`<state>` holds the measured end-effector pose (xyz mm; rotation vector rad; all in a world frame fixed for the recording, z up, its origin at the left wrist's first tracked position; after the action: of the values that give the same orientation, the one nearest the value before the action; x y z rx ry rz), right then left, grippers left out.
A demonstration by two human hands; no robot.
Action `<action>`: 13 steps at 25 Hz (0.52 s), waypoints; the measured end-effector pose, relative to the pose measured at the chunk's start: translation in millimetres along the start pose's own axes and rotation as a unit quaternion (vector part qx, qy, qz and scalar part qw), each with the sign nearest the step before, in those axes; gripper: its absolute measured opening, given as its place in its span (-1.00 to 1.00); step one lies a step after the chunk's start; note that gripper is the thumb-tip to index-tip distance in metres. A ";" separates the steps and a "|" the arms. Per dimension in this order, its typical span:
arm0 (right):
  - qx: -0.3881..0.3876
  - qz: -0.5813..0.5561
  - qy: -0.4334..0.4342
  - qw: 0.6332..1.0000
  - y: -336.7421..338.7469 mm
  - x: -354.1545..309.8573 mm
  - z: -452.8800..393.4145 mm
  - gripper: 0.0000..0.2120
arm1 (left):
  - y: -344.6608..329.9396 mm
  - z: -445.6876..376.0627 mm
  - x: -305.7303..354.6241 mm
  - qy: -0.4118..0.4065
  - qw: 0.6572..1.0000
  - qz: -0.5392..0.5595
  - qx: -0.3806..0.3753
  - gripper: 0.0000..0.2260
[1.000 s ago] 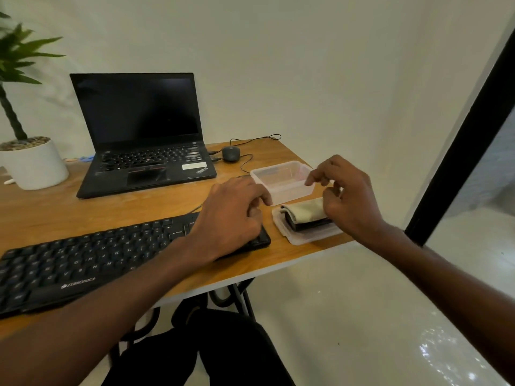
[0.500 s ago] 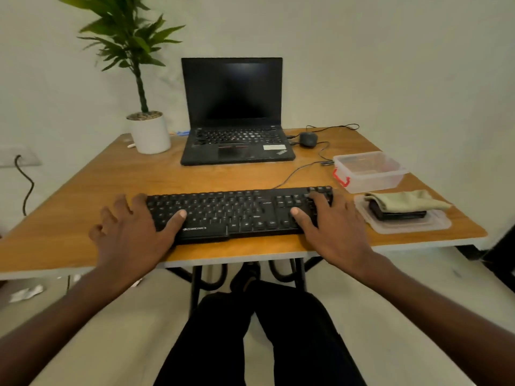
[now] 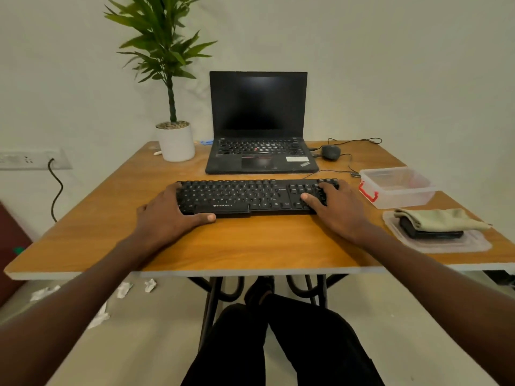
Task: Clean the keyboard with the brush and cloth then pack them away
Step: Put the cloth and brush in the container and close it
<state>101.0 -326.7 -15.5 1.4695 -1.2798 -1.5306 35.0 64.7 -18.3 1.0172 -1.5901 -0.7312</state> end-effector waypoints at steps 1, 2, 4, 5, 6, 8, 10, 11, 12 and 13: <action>-0.001 0.003 0.001 1.000 -3.0 -5.5 -9.3 -0.17 | -0.3 -9.4 -2.4 0.002 1.000 0.001 0.007 0.14; 0.001 0.008 -0.002 1.000 -7.0 -9.3 -17.6 -0.19 | -2.4 -18.3 -4.8 0.003 1.000 -0.004 0.011 0.12; 0.023 0.014 -0.019 0.999 -9.4 -12.7 -24.7 -0.24 | -4.0 -27.1 -6.5 0.007 0.999 -0.035 0.032 0.05; 0.049 0.020 -0.031 0.998 -6.1 -13.5 -25.7 -0.26 | -2.2 -28.6 -6.1 0.008 0.997 -0.060 0.054 -0.01; 0.086 0.030 -0.038 0.995 -0.1 -14.7 -23.4 -0.29 | 0.5 -28.1 -4.4 0.001 0.993 -0.088 0.081 -0.09; 0.155 0.049 -0.019 0.986 12.0 -20.7 -14.7 -0.39 | 6.2 -21.5 8.2 -0.051 0.980 -0.137 0.133 -0.36; 0.167 0.061 0.015 0.984 14.1 -27.7 -8.2 -0.50 | 6.6 -17.8 22.0 -0.116 0.971 -0.153 0.139 -0.63; 0.162 0.062 0.022 0.985 13.0 -28.8 -7.0 -0.54 | 5.5 -17.4 26.0 -0.134 0.971 -0.150 0.129 -0.70; 0.157 0.060 0.024 0.985 11.6 -28.9 -7.2 -0.57 | 4.3 -17.4 27.5 -0.143 0.972 -0.145 0.119 -0.73; 0.154 0.056 0.025 0.986 11.0 -29.2 -7.0 -0.58 | 3.6 -17.3 27.7 -0.146 0.973 -0.141 0.114 -0.74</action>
<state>110.7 -304.4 5.4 1.5822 -1.5942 -1.2561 48.8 42.4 1.5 1.3723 -1.8331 -0.9407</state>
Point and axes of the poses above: each hand's wrist, its own z-axis away from the middle knuckle, its own y-axis out of the back of the hand, x = y × z, the point moved 9 cm from there along -z, towards the middle knuckle, and after that the axes turned 13 degrees about -y, right-handed, at the moved point
